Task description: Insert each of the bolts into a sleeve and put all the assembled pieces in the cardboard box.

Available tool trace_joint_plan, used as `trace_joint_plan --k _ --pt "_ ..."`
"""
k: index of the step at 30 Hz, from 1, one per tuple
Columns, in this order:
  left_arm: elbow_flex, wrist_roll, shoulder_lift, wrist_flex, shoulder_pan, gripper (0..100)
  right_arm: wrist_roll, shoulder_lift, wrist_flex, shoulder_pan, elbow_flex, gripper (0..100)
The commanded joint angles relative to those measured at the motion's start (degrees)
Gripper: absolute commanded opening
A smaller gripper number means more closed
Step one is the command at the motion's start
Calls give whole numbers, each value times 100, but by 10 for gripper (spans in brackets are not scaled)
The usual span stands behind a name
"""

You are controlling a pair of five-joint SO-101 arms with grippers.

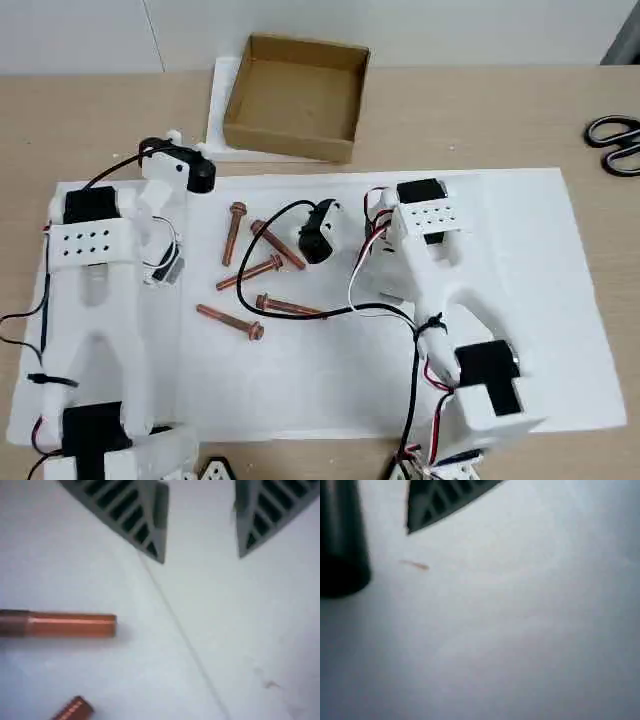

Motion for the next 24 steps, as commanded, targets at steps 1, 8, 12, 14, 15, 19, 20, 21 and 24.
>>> trace_joint_plan --k 1,8,12,14,15,19,20,21,24 --pt "-31 44 -26 -105 -141 93 70 22 -127 31 0 136" --pt "189 26 -26 -237 -141 93 70 523 -224 171 -9 136" --pt "321 26 -26 -273 -141 93 176 699 -268 356 -9 136" --pt "321 26 -26 -264 -141 93 220 725 -259 435 -9 136" --pt "321 26 -26 -264 -141 93 229 734 -277 444 -9 136" --pt "312 35 -26 -264 -114 93 237 743 -277 453 0 136" --pt "312 35 -26 -264 -114 93 237 743 -277 462 0 136" --pt "312 35 -26 -264 -114 93 237 743 -277 462 0 136" --pt "312 44 -26 -255 -114 93 237 743 -251 470 0 136"
